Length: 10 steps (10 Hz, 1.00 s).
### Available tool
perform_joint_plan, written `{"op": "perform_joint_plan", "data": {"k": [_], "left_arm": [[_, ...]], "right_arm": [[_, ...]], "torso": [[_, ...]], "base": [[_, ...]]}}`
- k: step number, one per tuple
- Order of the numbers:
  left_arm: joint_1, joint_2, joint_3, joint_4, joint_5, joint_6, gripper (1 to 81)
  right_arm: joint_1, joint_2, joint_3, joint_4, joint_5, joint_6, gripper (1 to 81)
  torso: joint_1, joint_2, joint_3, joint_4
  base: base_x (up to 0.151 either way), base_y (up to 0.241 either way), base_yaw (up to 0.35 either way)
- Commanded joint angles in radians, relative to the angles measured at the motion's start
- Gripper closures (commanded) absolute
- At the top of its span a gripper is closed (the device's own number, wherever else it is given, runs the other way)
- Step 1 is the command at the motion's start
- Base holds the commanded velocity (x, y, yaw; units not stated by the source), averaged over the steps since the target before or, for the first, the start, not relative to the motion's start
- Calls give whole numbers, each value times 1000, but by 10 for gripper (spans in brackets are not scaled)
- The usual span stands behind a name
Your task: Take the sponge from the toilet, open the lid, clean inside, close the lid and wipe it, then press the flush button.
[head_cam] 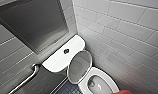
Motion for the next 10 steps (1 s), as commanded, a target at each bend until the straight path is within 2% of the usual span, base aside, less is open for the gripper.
{"op": "perform_joint_plan", "data": {"k": [1,3,5,7,8,9,10], "left_arm": [[36,2,-1,5,84,4,10],[36,2,-1,5,84,4,10],[36,2,-1,5,82,4,10],[36,2,-1,5,77,4,10],[36,2,-1,5,74,5,10],[36,2,-1,5,74,4,10],[36,2,-1,5,76,5,10]], "right_arm": [[-109,-73,77,3,98,-5,811],[-172,-82,111,0,157,-8,811],[-153,-82,140,-14,151,-58,811],[-77,-82,164,-17,20,-120,811],[-6,-76,164,-19,-42,-127,811],[75,-63,160,-19,-164,-129,811],[133,-48,150,-20,-222,-131,811]], "torso": [[0,0,0,0],[0,0,0,0],[0,0,0,0],[0,0,0,0],[0,-1,0,0],[0,-1,0,0],[0,-1,0,0]], "base": [[0,0,0],[0,0,0],[0,0,0],[0,0,0],[0,0,0],[0,0,0],[0,0,0]]}}
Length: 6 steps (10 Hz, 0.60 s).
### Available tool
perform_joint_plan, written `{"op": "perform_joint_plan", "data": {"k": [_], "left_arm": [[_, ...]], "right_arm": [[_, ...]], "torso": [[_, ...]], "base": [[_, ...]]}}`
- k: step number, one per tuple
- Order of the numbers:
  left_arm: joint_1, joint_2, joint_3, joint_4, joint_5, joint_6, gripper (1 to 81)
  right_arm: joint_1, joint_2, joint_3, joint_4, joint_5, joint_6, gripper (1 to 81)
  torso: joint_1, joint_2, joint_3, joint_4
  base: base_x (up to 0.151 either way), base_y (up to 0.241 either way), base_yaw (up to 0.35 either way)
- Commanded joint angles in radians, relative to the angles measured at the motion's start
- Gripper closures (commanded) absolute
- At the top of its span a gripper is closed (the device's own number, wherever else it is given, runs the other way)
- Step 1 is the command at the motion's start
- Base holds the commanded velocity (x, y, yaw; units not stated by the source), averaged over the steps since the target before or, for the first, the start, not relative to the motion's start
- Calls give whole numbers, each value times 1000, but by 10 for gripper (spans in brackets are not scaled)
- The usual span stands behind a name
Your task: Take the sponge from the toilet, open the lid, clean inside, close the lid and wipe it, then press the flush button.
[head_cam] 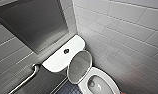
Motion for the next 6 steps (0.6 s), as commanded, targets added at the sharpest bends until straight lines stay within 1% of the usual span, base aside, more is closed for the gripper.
{"op": "perform_joint_plan", "data": {"k": [1,4,6], "left_arm": [[36,1,-1,5,80,5,10],[36,1,-1,5,78,3,10],[36,1,-1,5,78,3,10]], "right_arm": [[208,-4,4,-35,-283,-26,811],[348,87,-82,-64,-461,-25,811],[422,136,-131,-89,-517,-25,811]], "torso": [[0,0,0,0],[0,0,0,0],[0,0,0,0]], "base": [[0,0,0],[0,0,0],[0,0,0]]}}
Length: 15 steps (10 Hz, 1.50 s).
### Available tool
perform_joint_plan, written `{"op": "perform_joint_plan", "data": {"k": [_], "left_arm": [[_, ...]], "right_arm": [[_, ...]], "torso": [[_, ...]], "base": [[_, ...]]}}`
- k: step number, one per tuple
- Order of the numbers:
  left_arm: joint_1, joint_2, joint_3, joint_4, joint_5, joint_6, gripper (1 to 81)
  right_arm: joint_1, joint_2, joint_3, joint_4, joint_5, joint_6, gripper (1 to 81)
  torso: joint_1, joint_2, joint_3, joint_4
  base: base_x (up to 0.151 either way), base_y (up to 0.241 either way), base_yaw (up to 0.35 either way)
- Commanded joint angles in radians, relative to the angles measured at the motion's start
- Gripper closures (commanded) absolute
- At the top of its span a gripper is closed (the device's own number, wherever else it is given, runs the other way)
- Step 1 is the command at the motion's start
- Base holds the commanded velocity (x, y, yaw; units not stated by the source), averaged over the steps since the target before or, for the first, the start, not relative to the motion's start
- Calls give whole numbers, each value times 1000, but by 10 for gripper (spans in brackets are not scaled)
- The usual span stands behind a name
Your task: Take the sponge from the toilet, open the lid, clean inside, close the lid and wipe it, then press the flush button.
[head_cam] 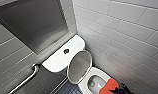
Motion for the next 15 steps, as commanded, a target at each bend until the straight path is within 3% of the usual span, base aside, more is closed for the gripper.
{"op": "perform_joint_plan", "data": {"k": [1,6,10,12,15], "left_arm": [[36,1,-1,5,82,5,10],[36,2,-1,5,81,9,10],[36,2,-1,5,82,9,10],[36,2,-1,4,82,9,10],[36,1,-1,4,84,8,10]], "right_arm": [[173,29,-56,-69,-192,-7,811],[341,182,-155,-134,-350,-5,811],[400,314,-258,-190,-413,-7,811],[406,420,-373,-231,-443,-5,811],[401,581,-630,-231,-425,-2,811]], "torso": [[0,0,0,0],[0,0,0,0],[0,0,0,0],[0,0,0,0],[0,0,0,0]], "base": [[0,0,0],[0,0,0],[0,0,0],[0,0,0],[0,0,0]]}}
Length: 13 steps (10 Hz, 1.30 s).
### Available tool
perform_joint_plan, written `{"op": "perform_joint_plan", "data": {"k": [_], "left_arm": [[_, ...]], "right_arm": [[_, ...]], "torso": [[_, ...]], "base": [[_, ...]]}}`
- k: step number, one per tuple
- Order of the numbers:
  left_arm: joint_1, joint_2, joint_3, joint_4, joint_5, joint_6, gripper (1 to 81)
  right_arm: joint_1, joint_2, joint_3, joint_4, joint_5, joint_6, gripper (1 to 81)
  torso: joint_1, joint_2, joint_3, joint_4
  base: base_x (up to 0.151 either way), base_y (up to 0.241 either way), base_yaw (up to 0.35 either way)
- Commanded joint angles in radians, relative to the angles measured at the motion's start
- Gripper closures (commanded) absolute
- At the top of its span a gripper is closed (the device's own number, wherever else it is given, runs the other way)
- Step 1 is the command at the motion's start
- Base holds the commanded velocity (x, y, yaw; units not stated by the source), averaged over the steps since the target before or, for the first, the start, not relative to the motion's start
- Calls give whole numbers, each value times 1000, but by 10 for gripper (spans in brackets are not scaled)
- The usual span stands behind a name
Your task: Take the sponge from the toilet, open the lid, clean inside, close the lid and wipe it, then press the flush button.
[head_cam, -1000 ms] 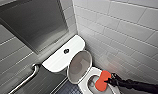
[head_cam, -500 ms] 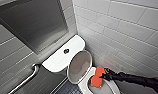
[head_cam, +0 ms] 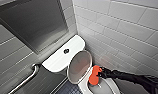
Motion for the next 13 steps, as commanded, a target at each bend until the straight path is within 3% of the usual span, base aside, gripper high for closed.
{"op": "perform_joint_plan", "data": {"k": [1,3,5,6,8,13], "left_arm": [[36,1,-1,4,87,6,10],[36,2,-1,4,89,6,10],[36,1,-1,4,90,8,10],[36,1,0,4,90,8,10],[36,2,-1,4,92,8,10],[37,2,0,4,92,8,10]], "right_arm": [[113,192,-296,-21,12,2,811],[110,255,-407,-18,29,5,811],[99,232,-401,-13,17,7,811],[94,177,-338,-6,18,7,811],[87,-46,23,2,85,40,811],[35,-296,286,4,181,88,811]], "torso": [[0,0,0,0],[0,0,0,0],[0,0,0,0],[0,0,0,0],[0,0,0,0],[0,0,0,0]], "base": [[0,0,0],[0,0,0],[0,0,0],[0,0,0],[0,0,0],[0,0,0]]}}
